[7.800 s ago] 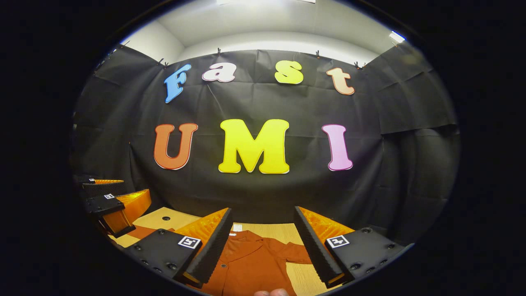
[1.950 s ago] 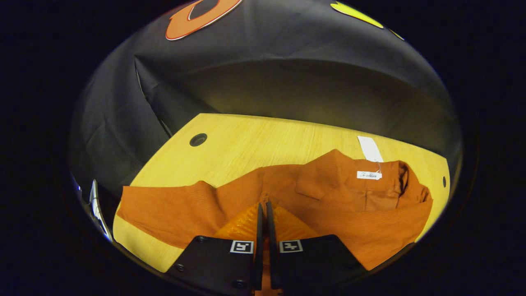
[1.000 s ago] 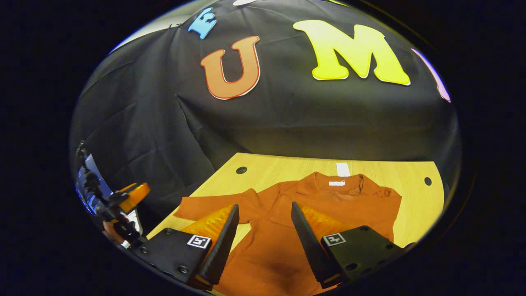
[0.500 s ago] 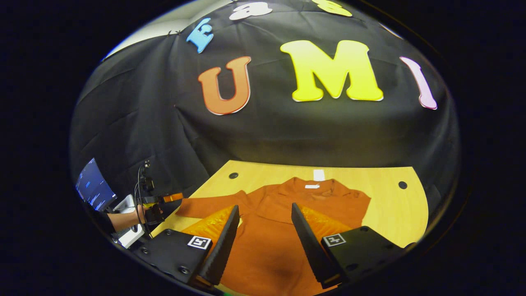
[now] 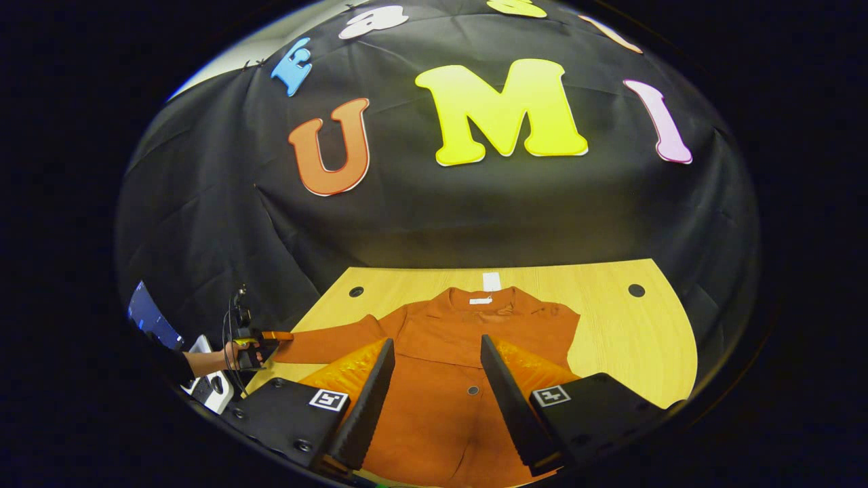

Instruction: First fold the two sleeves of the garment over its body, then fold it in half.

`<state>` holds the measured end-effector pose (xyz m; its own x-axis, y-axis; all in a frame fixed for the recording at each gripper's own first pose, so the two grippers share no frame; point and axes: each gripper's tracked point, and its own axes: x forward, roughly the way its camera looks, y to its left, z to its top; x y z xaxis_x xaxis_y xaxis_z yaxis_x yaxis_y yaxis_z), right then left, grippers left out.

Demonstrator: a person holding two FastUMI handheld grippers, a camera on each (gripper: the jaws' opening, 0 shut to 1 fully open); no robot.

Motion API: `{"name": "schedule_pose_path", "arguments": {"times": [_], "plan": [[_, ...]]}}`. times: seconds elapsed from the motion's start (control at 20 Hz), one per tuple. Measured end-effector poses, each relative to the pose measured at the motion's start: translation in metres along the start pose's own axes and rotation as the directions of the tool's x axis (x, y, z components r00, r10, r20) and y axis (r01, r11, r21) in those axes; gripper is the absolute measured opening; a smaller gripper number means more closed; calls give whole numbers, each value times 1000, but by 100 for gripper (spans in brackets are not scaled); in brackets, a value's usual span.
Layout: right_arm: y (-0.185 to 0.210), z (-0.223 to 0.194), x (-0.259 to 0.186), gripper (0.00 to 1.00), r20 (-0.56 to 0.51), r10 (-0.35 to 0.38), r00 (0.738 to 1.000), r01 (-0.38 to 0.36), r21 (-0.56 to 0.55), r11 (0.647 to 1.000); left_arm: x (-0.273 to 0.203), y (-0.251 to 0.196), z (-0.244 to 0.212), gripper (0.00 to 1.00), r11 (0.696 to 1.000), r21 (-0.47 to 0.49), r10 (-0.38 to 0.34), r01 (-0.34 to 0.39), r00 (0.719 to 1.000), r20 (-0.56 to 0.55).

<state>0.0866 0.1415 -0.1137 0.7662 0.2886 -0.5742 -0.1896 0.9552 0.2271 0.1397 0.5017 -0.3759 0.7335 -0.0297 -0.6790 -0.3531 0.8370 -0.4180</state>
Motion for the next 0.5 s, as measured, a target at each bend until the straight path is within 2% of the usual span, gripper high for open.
{"name": "schedule_pose_path", "arguments": {"times": [0.05,0.1,0.15,0.2,0.25,0.3,0.35,0.5], "plan": [[-4,-1,0,83,0,-3,1000,3,16,1000,0,2,2,70,999,27,21,-22,1000,6],[-6,-2,0,83,-2,-5,1000,5,33,999,-2,5,5,51,998,53,44,-45,999,11],[-8,-2,0,83,-1,-6,1000,6,44,999,-6,9,8,44,993,87,81,-83,996,25],[-9,-3,0,83,1,-8,1000,8,50,999,-8,11,11,31,988,110,103,-106,994,33],[-11,-5,-3,83,1,-8,1000,8,52,999,-13,9,14,18,988,114,105,-107,994,22],[-11,-7,-4,83,0,-4,1000,4,54,999,-13,0,12,5,992,99,76,-77,997,16],[-11,-7,-5,83,2,-1,1000,1,55,998,-12,-1,15,3,991,89,94,-96,995,28],[-14,-9,-11,83,8,8,1000,-8,59,998,-27,-23,18,3,997,45,53,-55,998,38]]}}
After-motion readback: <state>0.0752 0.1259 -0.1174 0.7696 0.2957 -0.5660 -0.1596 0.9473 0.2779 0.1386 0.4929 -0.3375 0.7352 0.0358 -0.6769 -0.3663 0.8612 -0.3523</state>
